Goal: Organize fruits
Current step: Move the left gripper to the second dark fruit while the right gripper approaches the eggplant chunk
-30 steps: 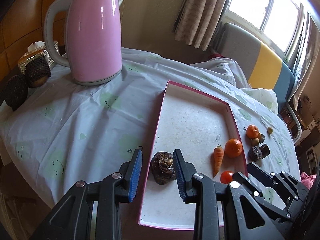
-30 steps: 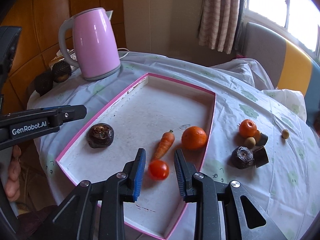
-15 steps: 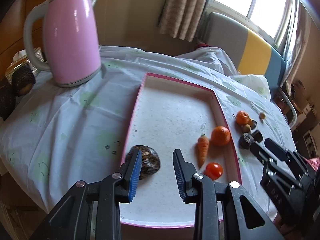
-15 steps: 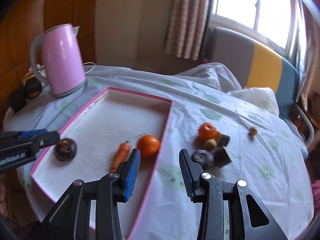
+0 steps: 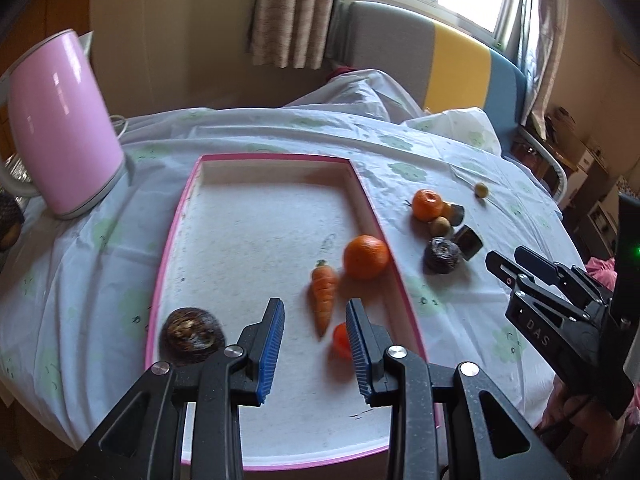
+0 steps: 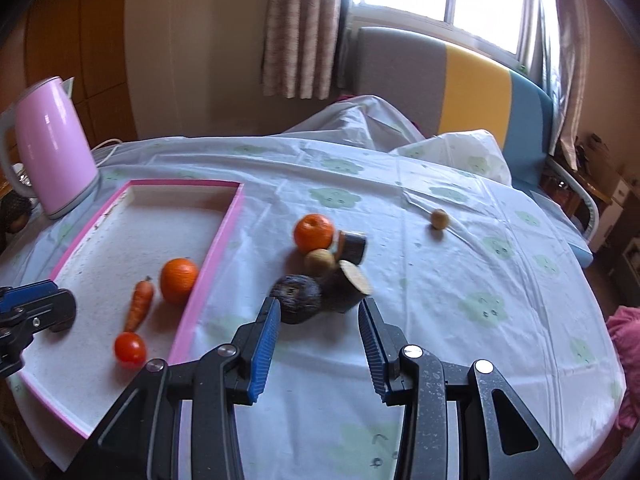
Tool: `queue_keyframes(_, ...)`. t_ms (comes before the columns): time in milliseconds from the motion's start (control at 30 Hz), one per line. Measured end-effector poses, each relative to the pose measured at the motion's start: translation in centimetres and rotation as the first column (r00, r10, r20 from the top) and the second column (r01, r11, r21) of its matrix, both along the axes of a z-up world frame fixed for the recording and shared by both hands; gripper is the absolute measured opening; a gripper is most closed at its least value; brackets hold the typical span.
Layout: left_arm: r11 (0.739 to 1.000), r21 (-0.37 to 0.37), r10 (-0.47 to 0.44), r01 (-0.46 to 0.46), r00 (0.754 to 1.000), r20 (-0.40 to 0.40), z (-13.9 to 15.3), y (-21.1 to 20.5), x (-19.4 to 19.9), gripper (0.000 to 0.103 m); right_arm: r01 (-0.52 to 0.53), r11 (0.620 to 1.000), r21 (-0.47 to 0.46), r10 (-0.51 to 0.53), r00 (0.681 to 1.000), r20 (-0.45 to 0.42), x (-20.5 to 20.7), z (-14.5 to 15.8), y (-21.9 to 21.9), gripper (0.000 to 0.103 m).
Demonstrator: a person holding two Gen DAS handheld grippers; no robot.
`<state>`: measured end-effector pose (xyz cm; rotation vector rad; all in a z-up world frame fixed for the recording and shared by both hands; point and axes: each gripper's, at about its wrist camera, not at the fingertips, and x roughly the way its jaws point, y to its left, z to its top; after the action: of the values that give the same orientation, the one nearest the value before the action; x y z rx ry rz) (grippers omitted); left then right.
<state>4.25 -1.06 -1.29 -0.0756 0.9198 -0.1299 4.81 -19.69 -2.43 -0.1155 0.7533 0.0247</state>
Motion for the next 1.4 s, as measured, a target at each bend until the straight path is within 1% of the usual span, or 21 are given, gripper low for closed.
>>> queue_keyframes(300,0.997,0.027,-0.078,0.078,0.997,-0.006,0.1,-3.2,1.0,0.032,0.12,0.993,0.011,-0.12,0.993,-0.017,0.7,-0.7,-4.1,0.041)
queue_keyframes(600,0.991,0.051,-0.124,0.125,0.992,-0.013,0.0,-5.5,1.9,0.032,0.165,0.986,0.022,-0.164,0.986,-0.039,1.4,-1.6,-6.3,0.041)
queue_keyframes(933,0.984,0.067,-0.161,0.163,0.987,-0.026,-0.2,-7.5,2.9,0.032,0.175,0.984,0.023,-0.173,0.983,-0.06,2.1,-2.6,-7.4,0.041)
queue_keyframes(1267,0.981,0.072,-0.175,0.179,0.983,-0.051,-0.9,-8.5,4.0,0.032,0.172,0.985,0.03,-0.169,0.982,-0.085,2.9,-3.4,-8.0,0.042)
queue_keyframes(1367,0.98,0.074,-0.179,0.183,0.982,-0.059,-1.3,-8.8,4.4,0.032,0.156,0.987,0.05,-0.151,0.984,-0.097,3.3,-3.7,-8.0,0.042)
queue_keyframes(1400,0.98,0.075,-0.18,0.184,0.982,-0.063,-1.4,-8.8,4.4,0.032,0.143,0.987,0.068,-0.136,0.986,-0.1,3.4,-3.7,-8.0,0.044)
